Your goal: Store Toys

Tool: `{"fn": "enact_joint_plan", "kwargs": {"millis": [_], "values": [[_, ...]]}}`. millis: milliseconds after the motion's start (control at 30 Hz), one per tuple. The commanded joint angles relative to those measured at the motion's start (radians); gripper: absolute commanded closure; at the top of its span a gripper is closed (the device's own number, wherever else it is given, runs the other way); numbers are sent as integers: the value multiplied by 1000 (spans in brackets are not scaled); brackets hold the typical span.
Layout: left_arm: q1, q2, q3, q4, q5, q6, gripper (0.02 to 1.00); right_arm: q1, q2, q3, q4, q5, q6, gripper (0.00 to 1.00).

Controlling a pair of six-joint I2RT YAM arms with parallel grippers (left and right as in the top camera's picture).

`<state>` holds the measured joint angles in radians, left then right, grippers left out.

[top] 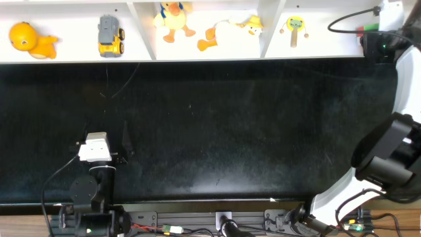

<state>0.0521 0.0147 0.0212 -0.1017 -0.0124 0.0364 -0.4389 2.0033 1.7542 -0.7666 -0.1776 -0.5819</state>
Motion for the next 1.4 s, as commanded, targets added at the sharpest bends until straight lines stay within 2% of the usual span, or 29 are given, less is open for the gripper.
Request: {"fn": "enact_joint_plan", "kwargs": {"millis": [33,133,167,267,300,333,767,1267,1333,1400], "values": [[-2,-12,-7,3,-5,19,20,11,17,41,15,-13,30,656],[-2,-12,-7,3,-5,19,20,13,18,41,16,-13,37,606],[-2,-12,-7,3,-5,19,20,13,18,41,16,-13,37,507],[-2,-12,-7,3,-5,19,20,13,18,41,16,-12,37,299],[-2,-12,-7,3,-5,19,20,13,18,41,16,-12,37,117],[-2,-12,-7,3,-5,19,20,13,18,41,16,-12,37,7],[-2,-12,-7,3,-5,19,23,13,-88,11,-3,-12,89,3],[-2,-12,-7,3,-5,19,20,19,-646,-601,125,19,89,5],[-2,-12,-7,3,-5,19,20,49,-741,-705,204,38,140,5],[-2,-12,-7,3,-5,19,20,106,-796,-774,262,91,195,5]]}}
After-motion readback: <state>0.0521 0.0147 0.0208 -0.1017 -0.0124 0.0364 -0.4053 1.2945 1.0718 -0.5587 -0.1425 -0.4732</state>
